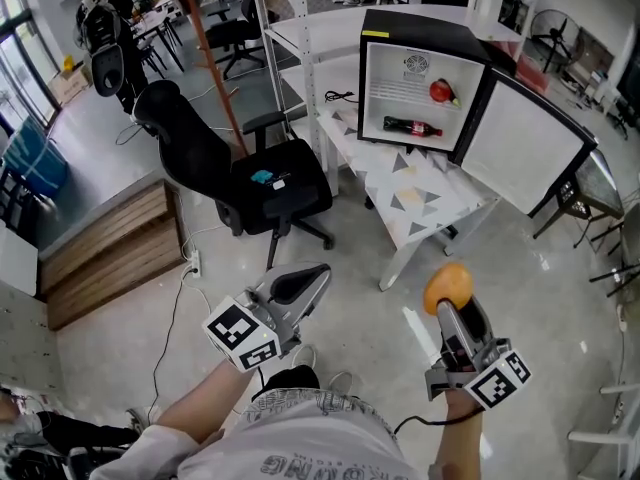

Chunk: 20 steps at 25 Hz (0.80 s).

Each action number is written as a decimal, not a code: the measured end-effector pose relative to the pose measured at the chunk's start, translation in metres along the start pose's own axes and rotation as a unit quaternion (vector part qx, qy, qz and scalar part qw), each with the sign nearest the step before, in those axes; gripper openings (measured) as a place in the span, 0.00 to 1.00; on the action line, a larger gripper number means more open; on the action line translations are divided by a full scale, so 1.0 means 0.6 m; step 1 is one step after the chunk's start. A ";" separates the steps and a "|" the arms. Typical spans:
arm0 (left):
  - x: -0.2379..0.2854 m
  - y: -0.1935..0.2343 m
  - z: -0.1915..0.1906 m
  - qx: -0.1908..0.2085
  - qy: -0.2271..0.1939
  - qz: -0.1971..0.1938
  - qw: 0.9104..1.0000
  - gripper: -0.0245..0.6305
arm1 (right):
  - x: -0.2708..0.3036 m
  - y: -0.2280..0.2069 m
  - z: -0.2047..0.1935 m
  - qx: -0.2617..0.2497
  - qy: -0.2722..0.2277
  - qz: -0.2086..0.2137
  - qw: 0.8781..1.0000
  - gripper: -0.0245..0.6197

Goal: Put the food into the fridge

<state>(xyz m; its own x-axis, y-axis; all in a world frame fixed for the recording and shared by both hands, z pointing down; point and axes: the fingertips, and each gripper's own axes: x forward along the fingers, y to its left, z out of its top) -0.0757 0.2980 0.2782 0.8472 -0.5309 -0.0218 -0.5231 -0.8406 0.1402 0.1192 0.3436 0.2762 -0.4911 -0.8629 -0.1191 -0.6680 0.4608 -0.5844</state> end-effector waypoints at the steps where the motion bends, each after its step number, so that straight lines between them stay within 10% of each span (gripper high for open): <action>1: 0.001 -0.002 -0.002 0.001 0.001 0.000 1.000 0.05 | -0.002 -0.002 0.000 0.000 -0.001 0.001 1.000 0.45; 20: 0.068 0.051 -0.031 -0.009 -0.011 -0.003 1.000 0.05 | 0.039 -0.070 0.011 -0.009 0.010 -0.004 1.000 0.45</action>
<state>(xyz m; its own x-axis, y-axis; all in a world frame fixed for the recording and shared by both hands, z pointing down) -0.0552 0.2527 0.3003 0.8477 -0.5285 -0.0448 -0.5165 -0.8418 0.1570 0.1395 0.3026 0.2925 -0.4963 -0.8626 -0.0980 -0.6816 0.4571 -0.5713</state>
